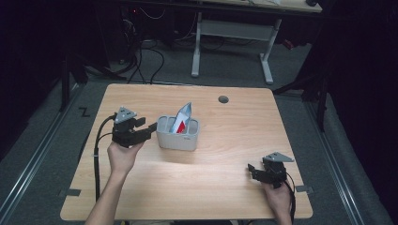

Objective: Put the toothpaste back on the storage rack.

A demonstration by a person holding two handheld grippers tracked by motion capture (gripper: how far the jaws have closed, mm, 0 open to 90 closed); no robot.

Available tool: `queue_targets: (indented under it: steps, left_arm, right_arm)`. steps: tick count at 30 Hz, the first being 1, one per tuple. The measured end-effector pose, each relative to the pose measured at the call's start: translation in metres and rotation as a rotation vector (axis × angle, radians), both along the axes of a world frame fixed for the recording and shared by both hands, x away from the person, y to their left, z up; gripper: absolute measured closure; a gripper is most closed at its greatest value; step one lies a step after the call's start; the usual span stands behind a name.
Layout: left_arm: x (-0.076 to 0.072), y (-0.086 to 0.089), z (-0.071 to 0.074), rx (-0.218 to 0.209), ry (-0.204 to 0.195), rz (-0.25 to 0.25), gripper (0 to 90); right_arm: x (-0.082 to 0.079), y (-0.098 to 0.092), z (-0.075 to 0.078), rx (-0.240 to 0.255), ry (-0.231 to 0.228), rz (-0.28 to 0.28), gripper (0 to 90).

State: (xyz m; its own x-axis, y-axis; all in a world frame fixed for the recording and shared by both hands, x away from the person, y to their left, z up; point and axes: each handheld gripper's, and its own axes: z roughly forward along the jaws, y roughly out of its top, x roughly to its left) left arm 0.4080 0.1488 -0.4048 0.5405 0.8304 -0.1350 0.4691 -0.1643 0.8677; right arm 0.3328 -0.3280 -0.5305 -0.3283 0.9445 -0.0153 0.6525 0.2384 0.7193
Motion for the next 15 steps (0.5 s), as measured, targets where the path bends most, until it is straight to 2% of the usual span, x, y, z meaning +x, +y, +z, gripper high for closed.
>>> queue_targets:
  steps: [15]
  left_arm:
    - [-0.007,0.012,-0.002,-0.029,0.008,0.016,47.1]
  right_arm:
    - [0.0,0.0,0.0,0.0,0.0,0.0,28.5]
